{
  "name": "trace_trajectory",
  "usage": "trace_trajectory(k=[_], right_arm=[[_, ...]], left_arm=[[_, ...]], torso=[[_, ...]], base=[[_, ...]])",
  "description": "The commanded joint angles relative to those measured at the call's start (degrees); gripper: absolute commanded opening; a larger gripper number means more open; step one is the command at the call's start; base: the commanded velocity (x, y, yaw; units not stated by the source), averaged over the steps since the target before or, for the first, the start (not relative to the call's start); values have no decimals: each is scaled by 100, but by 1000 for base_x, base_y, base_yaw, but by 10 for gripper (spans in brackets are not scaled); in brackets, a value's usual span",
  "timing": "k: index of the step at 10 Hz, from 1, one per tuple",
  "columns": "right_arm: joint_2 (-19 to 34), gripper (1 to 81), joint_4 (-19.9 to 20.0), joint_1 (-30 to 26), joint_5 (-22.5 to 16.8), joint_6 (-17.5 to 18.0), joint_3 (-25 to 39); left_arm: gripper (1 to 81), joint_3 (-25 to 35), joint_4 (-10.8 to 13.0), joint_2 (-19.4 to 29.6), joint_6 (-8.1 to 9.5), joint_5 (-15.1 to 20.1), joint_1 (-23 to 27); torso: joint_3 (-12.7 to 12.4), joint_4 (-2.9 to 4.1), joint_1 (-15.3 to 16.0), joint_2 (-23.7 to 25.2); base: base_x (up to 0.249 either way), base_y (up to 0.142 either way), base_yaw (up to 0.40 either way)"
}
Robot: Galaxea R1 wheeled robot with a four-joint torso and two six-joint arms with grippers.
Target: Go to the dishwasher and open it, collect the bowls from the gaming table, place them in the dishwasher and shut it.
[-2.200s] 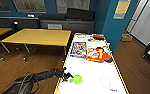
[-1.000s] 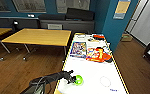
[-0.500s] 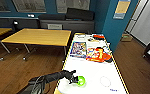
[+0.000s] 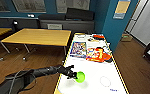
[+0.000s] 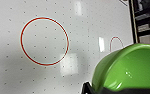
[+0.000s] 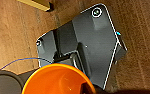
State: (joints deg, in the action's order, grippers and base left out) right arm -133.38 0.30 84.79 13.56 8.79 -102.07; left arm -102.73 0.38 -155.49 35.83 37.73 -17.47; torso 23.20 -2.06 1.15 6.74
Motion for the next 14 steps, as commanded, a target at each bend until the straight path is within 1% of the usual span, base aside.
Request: trace_trajectory(k=[1,2,3,4,5,7,8,9,10,12,14], right_arm=[[186,10,-83,-80,-336,-9,136],[203,10,-83,-80,-336,-9,136],[247,10,-74,-80,-336,0,93],[274,10,-66,-80,-398,0,-13],[247,10,-57,-62,-468,0,-128],[204,10,-66,-27,-485,0,-207],[195,10,-57,-35,-477,0,-198],[186,10,-66,-36,-477,0,-189],[133,10,-66,-45,-485,0,-216],[89,10,-74,-45,-494,0,-216],[72,10,-66,-27,-494,0,-207]], left_arm=[[10,2620,330,2375,170,-280,514],[10,2896,418,2704,170,-441,277],[10,3185,696,3063,170,-633,-83],[10,3356,1025,3296,170,-872,-663],[10,3338,1439,3445,170,-1154,-1269],[10,2952,1790,3656,161,-1672,-2265],[10,2639,1834,3701,161,-2039,-2746],[10,2374,1800,3674,170,-2198,-3142],[10,2152,1773,3586,170,-2340,-3433],[10,1642,1746,3234,179,-2367,-3917],[10,1353,1764,2902,170,-2358,-4313]], torso=[[0,0,0,0],[0,0,0,0],[0,0,0,0],[0,0,0,0],[0,0,0,0],[0,0,0,0],[0,0,0,0],[0,0,0,0],[0,0,0,0],[0,0,0,0],[0,0,-2,0]], base=[[0,0,0],[0,0,0],[0,0,0],[0,0,0],[0,0,0],[0,0,0],[0,0,0],[0,0,0],[0,0,0],[0,0,0],[0,0,0]])
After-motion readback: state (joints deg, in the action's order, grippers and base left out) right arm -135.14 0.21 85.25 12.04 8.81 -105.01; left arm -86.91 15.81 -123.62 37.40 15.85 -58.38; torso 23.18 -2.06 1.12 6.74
